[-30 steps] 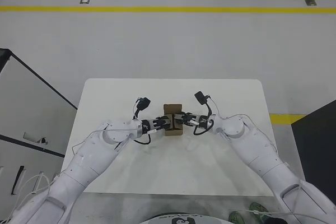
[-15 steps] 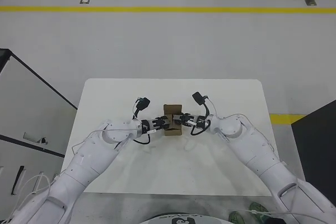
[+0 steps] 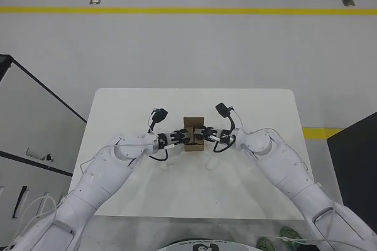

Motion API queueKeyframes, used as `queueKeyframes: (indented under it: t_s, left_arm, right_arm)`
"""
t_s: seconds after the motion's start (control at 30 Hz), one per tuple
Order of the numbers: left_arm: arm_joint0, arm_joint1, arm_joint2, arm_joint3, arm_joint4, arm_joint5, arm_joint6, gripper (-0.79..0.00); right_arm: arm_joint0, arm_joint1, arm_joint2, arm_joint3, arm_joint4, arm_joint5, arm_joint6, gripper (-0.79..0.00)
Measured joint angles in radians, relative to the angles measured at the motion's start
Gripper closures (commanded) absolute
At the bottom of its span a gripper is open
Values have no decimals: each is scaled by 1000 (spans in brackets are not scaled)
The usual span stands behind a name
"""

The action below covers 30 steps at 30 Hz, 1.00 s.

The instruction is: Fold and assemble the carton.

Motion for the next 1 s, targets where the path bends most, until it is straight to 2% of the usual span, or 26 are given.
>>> queueKeyframes:
  t_s: [0.2, 0.6, 0.87, 1.0]
  left_arm:
    - [11, 1, -12, -4, 2, -17, -12, 0]
    - [18, -1, -20, -9, 35, 23, -14, 0]
    - [45, 3, -60, -35, -16, -56, -15, 0]
    - [50, 3, -64, -42, -8, -59, -19, 0]
  right_arm:
    - [-1, -4, 0, 2, -7, 7, -2, 0]
    - [-29, 0, 26, -47, -28, 13, -7, 0]
    - [-32, -5, 25, -43, -33, 28, -3, 0]
    - [-31, -8, 25, -41, -35, 31, -2, 0]
